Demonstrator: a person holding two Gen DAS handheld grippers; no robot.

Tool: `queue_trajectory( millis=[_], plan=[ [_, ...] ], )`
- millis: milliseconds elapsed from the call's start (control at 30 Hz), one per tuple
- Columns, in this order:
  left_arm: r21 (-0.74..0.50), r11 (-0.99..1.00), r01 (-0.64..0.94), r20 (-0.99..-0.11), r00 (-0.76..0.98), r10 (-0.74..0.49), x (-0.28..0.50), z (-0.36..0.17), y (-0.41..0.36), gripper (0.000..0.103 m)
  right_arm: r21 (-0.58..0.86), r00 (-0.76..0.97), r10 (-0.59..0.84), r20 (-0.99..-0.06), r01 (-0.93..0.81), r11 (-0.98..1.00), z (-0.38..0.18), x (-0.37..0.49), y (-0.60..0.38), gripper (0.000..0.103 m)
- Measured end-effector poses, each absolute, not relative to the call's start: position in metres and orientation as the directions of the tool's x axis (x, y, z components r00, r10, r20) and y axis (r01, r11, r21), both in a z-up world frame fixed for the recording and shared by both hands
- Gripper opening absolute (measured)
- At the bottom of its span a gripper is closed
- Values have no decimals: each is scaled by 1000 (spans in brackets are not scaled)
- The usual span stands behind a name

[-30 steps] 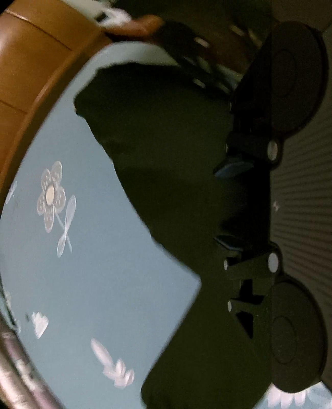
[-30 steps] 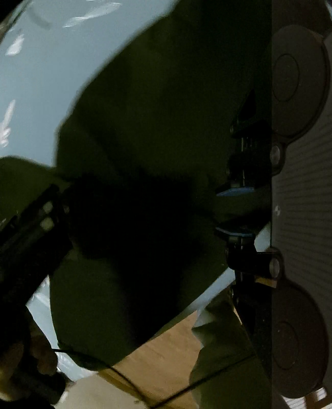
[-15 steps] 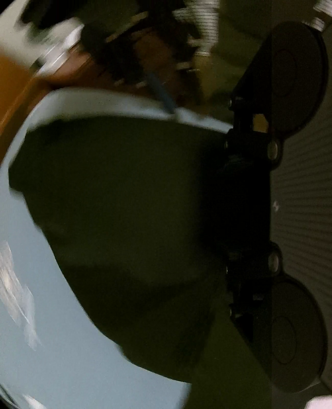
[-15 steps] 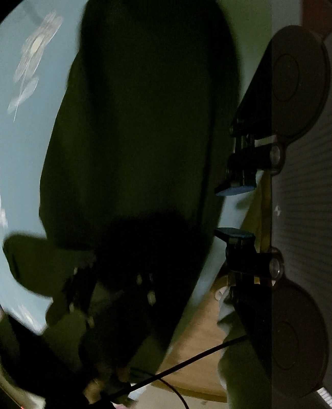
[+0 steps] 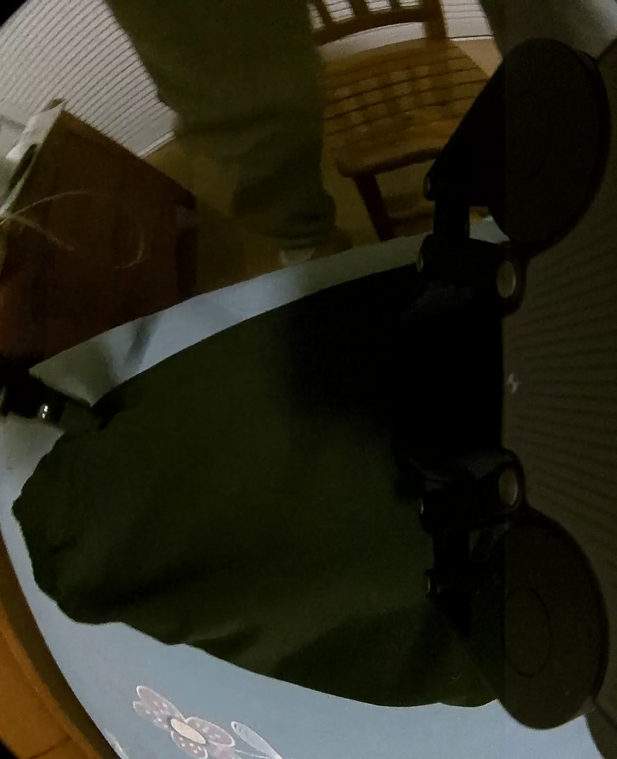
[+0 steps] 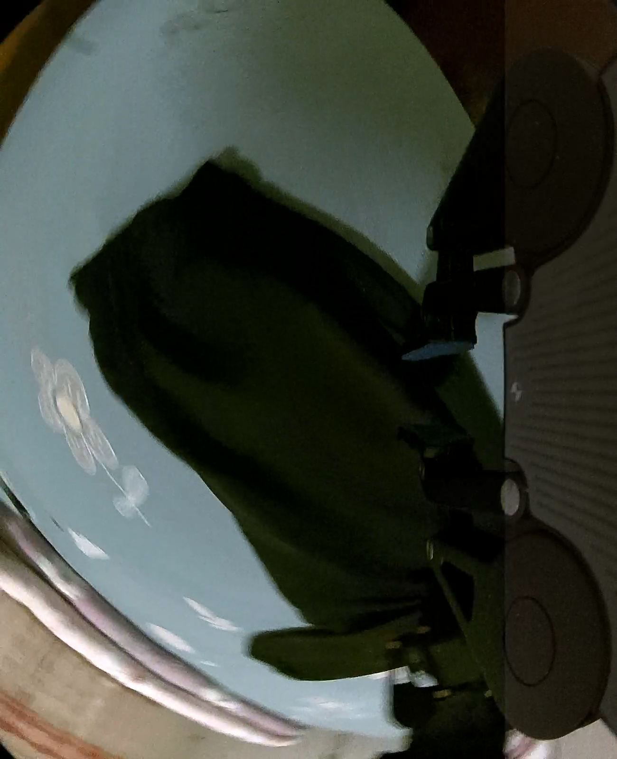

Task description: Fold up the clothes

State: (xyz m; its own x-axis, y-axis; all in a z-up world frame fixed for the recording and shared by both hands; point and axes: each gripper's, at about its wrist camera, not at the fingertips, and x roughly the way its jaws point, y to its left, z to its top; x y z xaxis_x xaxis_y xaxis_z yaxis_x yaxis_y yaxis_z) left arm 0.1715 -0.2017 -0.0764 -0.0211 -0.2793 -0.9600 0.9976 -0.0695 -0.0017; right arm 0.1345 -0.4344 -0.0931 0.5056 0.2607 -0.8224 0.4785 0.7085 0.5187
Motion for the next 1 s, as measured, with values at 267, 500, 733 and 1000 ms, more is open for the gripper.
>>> queue_trajectory(
  millis=[267, 500, 733, 1000],
  plan=[
    [35, -174, 984, -966, -12, -259, 165, -78, -198, 6, 557, 555, 228, -800, 547, 625, -106, 147, -447, 3],
    [8, -151, 988, -951, -39, -306, 169, -43, -190, 3, 557, 578, 208, -789, 530, 639, -74, 140, -447, 3],
    [-23, -155, 988, -956, -67, -286, 170, -43, -192, 3, 503, 514, 200, -834, 559, 660, -85, 123, -447, 3],
    [-27, -130, 991, -967, -59, -247, 170, -74, -200, 4, 457, 469, 187, -863, 568, 685, -98, 131, -443, 3]
  ],
)
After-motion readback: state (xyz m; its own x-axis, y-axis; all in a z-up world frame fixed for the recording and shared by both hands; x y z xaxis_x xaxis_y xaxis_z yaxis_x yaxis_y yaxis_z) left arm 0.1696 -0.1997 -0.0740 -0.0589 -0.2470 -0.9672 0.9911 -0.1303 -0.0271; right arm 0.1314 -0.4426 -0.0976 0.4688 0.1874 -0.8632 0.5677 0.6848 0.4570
